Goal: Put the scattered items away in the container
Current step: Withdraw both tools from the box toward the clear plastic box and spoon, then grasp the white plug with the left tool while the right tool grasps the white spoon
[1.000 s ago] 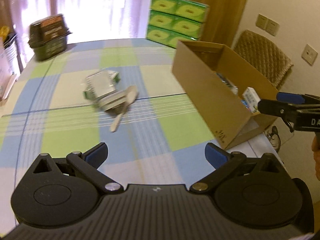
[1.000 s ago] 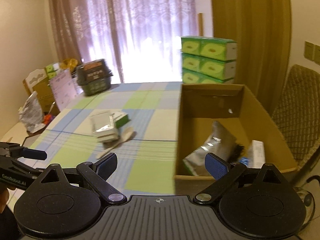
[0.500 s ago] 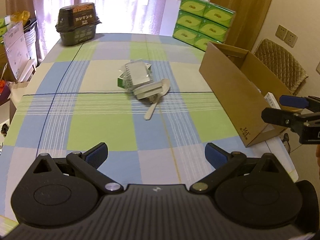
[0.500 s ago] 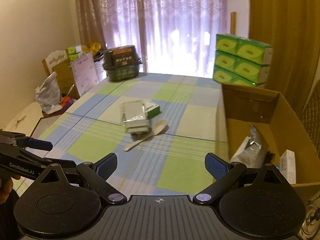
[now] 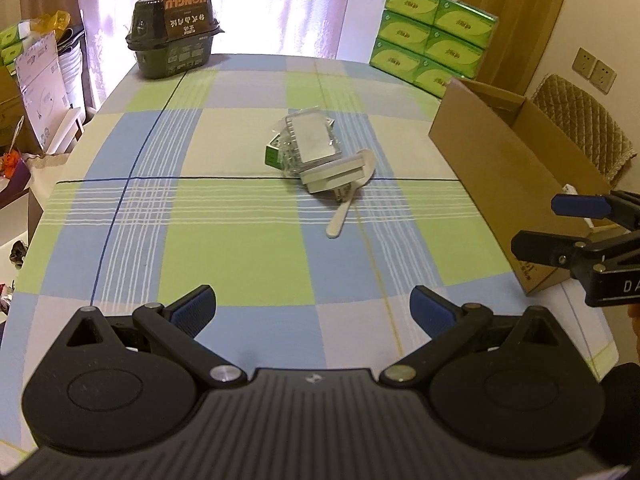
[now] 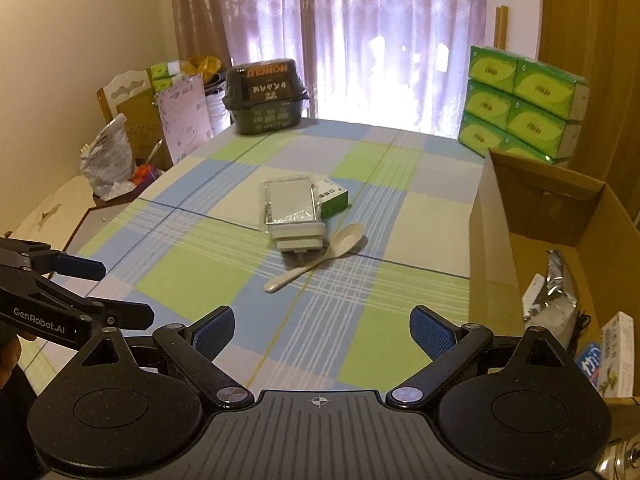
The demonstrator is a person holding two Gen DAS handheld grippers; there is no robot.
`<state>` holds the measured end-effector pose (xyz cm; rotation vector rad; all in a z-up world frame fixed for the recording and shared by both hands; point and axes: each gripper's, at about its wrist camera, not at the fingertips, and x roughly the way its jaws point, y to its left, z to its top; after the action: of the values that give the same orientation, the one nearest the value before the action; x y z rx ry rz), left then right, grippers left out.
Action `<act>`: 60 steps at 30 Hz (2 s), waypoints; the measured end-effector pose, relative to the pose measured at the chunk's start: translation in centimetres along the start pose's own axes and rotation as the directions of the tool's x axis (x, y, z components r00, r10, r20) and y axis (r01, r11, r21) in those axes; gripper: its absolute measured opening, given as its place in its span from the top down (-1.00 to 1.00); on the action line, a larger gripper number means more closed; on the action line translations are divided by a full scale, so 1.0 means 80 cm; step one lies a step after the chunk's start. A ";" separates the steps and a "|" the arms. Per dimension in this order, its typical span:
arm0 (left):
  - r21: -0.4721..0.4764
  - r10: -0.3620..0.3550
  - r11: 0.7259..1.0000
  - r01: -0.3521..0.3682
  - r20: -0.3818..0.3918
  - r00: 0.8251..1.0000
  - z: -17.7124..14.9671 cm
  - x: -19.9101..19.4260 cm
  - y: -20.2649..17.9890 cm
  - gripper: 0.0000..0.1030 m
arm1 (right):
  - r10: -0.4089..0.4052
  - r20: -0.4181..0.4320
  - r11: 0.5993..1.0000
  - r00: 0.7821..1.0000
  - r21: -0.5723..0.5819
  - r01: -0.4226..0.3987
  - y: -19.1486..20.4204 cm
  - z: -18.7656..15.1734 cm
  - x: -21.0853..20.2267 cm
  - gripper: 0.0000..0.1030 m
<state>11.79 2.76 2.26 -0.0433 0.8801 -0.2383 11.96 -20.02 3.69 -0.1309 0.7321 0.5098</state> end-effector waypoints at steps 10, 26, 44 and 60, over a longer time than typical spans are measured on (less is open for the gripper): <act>0.016 -0.030 0.999 0.030 -0.012 0.999 0.026 0.045 0.009 -0.97 | 0.007 -0.024 1.000 1.000 0.016 -0.007 -0.018 0.017 0.052 -0.92; -0.006 -0.078 0.997 0.078 0.020 0.997 0.082 0.136 0.003 -0.91 | -0.048 -0.008 0.998 0.999 0.033 0.048 -0.051 0.041 0.115 -0.92; -0.130 -0.026 0.991 0.031 0.039 0.999 0.116 0.223 -0.036 -0.45 | -0.089 0.034 0.996 0.995 0.027 0.088 -0.104 0.078 0.113 -0.92; -0.024 -0.002 1.000 0.002 -0.019 1.000 0.071 0.181 0.012 0.02 | -0.017 -0.004 0.999 1.000 0.028 0.017 -0.081 0.073 0.145 -0.92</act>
<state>25.21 0.09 -5.18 -0.0645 0.9019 -0.2301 25.95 -19.31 -0.15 -0.1115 0.7411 0.4827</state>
